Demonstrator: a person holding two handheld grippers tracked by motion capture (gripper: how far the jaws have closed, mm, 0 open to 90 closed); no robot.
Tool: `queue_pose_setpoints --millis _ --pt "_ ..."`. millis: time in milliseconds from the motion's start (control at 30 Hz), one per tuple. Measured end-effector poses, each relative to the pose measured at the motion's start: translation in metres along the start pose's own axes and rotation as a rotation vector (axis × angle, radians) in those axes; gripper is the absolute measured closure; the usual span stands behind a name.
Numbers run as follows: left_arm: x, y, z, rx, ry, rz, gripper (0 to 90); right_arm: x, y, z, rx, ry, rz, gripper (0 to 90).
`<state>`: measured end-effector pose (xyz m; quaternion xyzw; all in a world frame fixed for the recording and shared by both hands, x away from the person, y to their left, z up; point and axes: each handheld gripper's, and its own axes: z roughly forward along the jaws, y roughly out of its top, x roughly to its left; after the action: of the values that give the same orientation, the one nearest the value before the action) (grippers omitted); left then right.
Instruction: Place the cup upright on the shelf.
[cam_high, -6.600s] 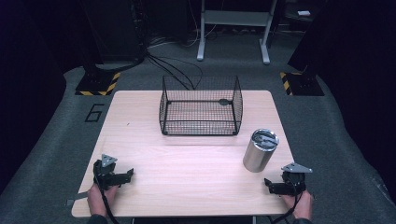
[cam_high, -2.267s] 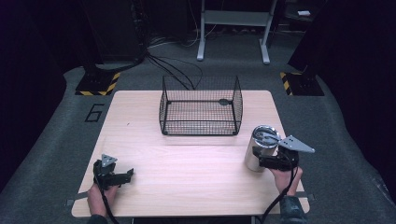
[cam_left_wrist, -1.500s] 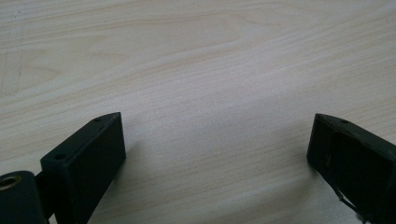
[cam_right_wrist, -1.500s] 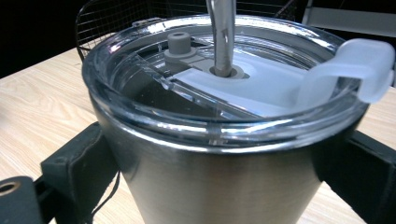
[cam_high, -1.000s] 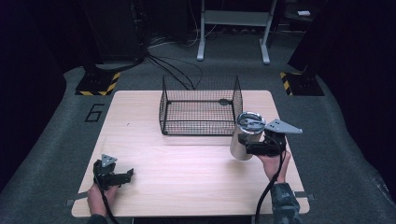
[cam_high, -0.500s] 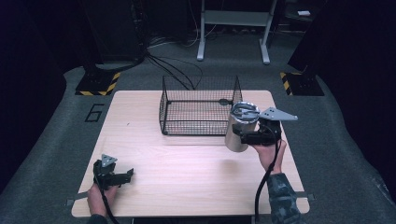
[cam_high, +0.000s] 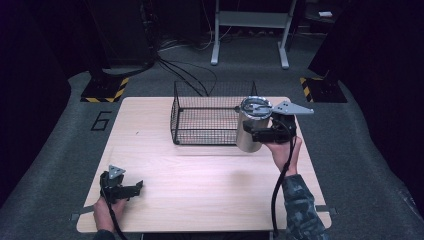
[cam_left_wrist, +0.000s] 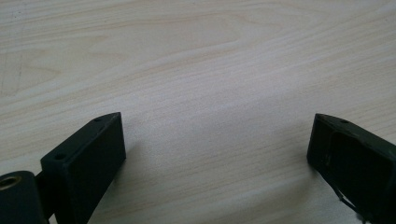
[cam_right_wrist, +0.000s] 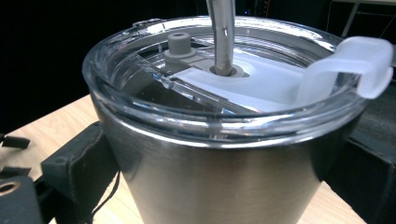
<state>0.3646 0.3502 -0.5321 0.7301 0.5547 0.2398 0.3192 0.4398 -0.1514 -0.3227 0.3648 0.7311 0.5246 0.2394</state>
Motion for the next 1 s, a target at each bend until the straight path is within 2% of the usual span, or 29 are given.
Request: queue_pose_setpoints --millis 267,1000 --pt "0.0 0.0 0.0 0.003 -0.001 0.002 4.4 -0.001 0.026 0.019 -0.005 0.002 -0.011 3.6" --pt "0.0 0.0 0.0 0.003 -0.001 0.003 4.4 -0.003 0.047 0.073 0.015 -0.038 0.0 3.6"
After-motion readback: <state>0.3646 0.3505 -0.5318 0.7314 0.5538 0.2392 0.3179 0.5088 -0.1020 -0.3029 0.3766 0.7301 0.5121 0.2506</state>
